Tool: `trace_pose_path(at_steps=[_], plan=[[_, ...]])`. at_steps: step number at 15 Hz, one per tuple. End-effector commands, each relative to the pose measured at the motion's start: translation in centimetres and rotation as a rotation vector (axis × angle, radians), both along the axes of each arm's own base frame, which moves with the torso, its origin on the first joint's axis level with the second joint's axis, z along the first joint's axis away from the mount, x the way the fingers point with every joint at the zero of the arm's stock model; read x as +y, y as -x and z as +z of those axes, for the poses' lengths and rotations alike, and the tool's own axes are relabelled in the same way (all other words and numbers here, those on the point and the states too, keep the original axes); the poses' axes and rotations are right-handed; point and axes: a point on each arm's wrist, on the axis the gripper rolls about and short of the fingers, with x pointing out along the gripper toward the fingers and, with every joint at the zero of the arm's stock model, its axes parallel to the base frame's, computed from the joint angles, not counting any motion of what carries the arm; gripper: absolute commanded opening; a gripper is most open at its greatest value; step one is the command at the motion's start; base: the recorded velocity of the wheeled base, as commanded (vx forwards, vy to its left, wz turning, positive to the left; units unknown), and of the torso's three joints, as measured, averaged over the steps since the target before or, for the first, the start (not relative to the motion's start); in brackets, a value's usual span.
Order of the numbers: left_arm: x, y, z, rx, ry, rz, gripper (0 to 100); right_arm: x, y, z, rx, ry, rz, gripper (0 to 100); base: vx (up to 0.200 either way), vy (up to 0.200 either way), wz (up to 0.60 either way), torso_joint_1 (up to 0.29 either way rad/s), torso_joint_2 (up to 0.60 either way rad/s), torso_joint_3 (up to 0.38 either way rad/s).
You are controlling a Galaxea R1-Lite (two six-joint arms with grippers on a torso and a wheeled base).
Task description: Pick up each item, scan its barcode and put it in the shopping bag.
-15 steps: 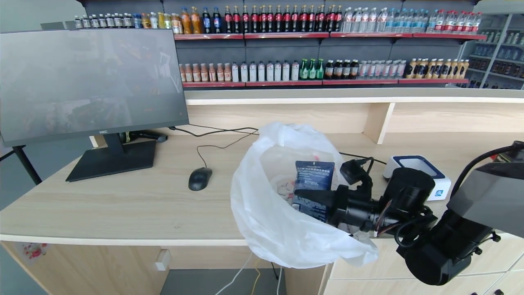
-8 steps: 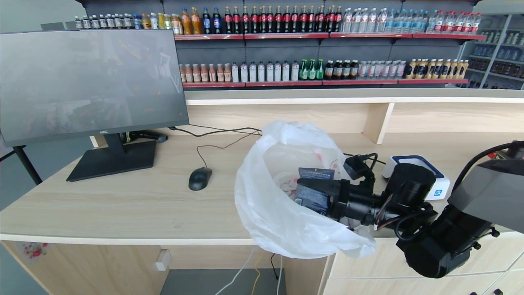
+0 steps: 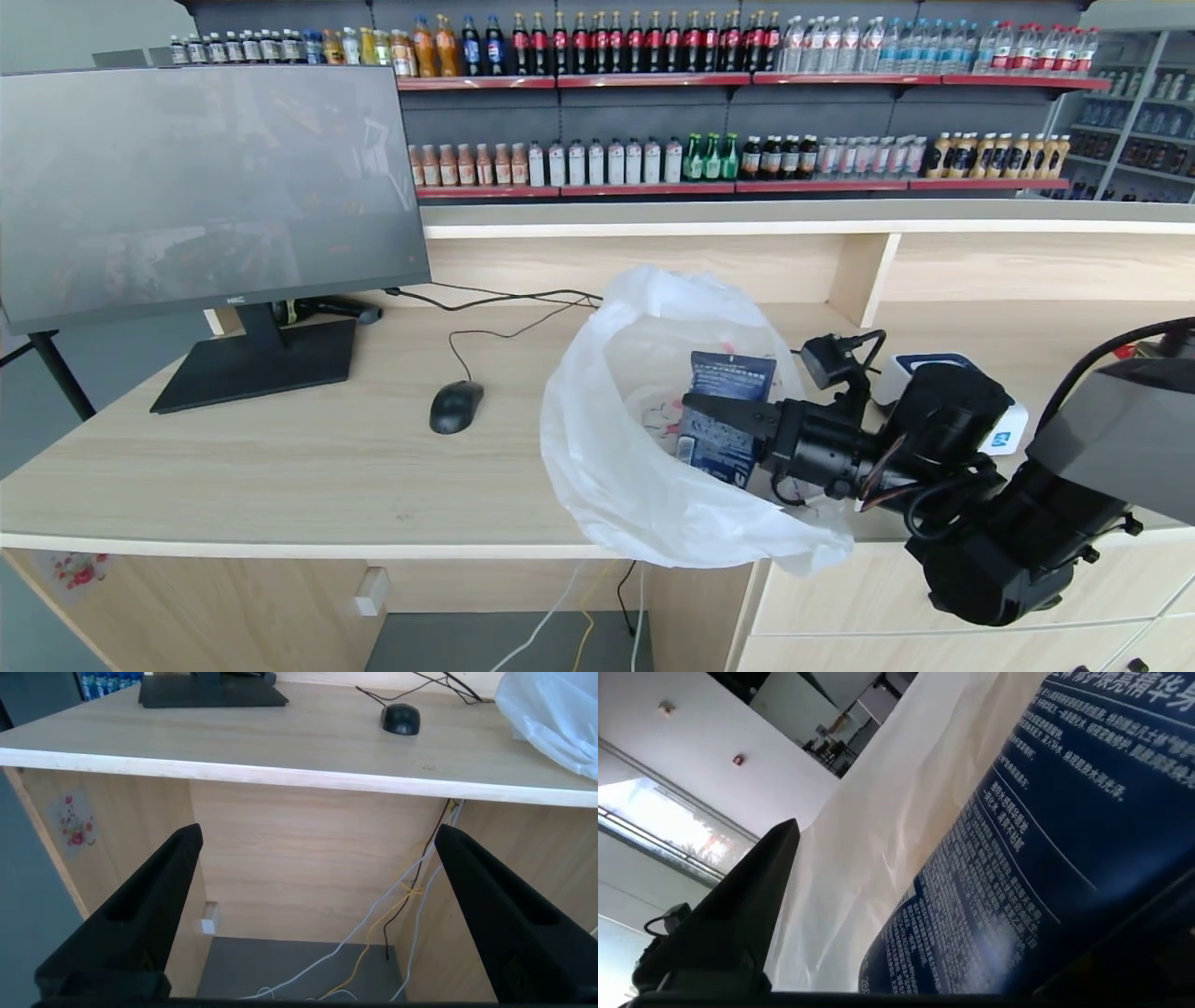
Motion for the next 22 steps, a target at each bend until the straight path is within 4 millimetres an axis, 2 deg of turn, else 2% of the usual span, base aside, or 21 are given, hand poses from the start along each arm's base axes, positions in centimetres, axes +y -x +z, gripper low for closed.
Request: trace_pose_path(at_steps=[1,6,10,11,13,16,19,22], plan=[[0.0,0.0,0.0,0.000,0.000,0.000,100,-0.6,0.7,1.2,-0.072,0.013,-0.017,100,0.000,0.000,0.00,0.000,0.00,0.000],[0.0,0.0,0.0,0.000,0.000,0.000,100,-1.0,1.1,1.5,-0.368,0.164,-0.058,100,0.000,0.000,0.00,0.000,0.00,0.000],[0.0,0.0,0.0,0.000,0.000,0.000,100,-1.3,1.9,4.2,-0.526,0.177,-0.080,100,0.000,0.000,0.00,0.000,0.00,0.000],[0.0,0.0,0.0,0.000,0.000,0.000,100,-0.9,2.1,4.3,-0.532,0.173,-0.069,100,0.000,0.000,0.00,0.000,0.00,0.000],[0.0,0.0,0.0,0.000,0.000,0.000,100,0.0,1.7,2.9,-0.496,0.180,-0.040,100,0.000,0.000,0.00,0.000,0.00,0.000],[0.0,0.0,0.0,0.000,0.000,0.000,100,0.5,-1.7,-0.7,-0.425,0.216,-0.126,100,0.000,0.000,0.00,0.000,0.00,0.000],[0.0,0.0,0.0,0.000,0.000,0.001,100,0.8,-3.8,-1.6,-0.442,0.212,-0.160,100,0.000,0.000,0.00,0.000,0.00,0.000],[0.0,0.0,0.0,0.000,0.000,0.000,100,0.3,-3.7,-0.6,-0.465,0.205,-0.176,100,0.000,0.000,0.00,0.000,0.00,0.000]])
